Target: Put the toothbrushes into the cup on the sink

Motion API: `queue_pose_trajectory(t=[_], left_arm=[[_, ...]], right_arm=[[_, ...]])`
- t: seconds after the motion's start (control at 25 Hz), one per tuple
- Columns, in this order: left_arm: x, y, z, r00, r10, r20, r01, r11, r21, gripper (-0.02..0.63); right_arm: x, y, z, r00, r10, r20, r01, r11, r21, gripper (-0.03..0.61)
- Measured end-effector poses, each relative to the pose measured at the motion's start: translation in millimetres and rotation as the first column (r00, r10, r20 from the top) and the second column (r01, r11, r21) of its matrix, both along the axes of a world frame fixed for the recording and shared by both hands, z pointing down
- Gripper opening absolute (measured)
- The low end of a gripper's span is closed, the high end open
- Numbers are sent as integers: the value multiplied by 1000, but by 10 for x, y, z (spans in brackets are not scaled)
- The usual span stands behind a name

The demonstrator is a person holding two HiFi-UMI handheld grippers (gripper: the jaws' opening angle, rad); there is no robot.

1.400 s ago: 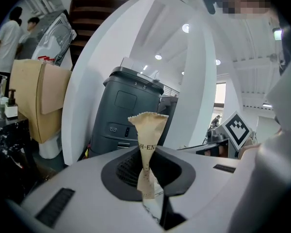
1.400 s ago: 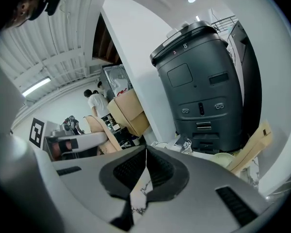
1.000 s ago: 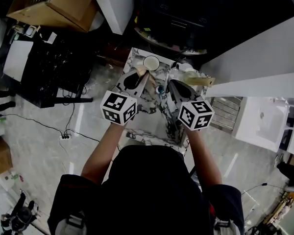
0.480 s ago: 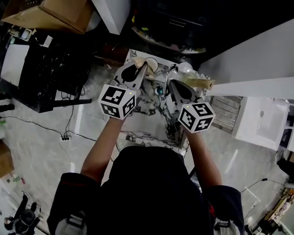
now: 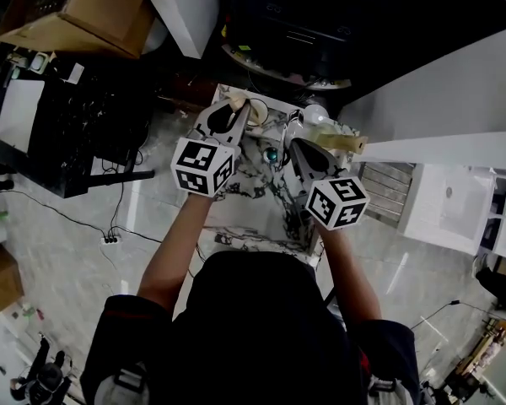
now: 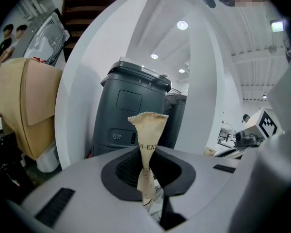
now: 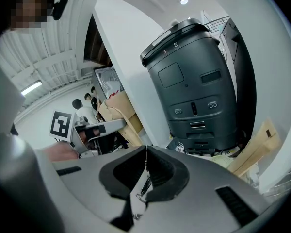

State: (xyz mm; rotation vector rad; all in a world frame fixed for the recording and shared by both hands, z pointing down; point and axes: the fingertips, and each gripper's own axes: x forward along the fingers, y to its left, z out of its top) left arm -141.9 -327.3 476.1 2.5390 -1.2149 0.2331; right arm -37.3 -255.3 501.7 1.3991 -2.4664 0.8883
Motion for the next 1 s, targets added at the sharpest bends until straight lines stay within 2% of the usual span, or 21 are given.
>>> queue_pose_trajectory(t=[0.6, 1.0], left_arm=[[-5, -78, 185, 999, -28, 16, 28, 999, -22, 48], [42, -11, 386, 1000, -13, 28, 15, 998, -61, 48]], right_arm=[[22, 5, 93, 1000, 9, 5, -9, 1000, -25, 35], [44, -22, 150, 1000, 14, 5, -14, 999, -38, 35]])
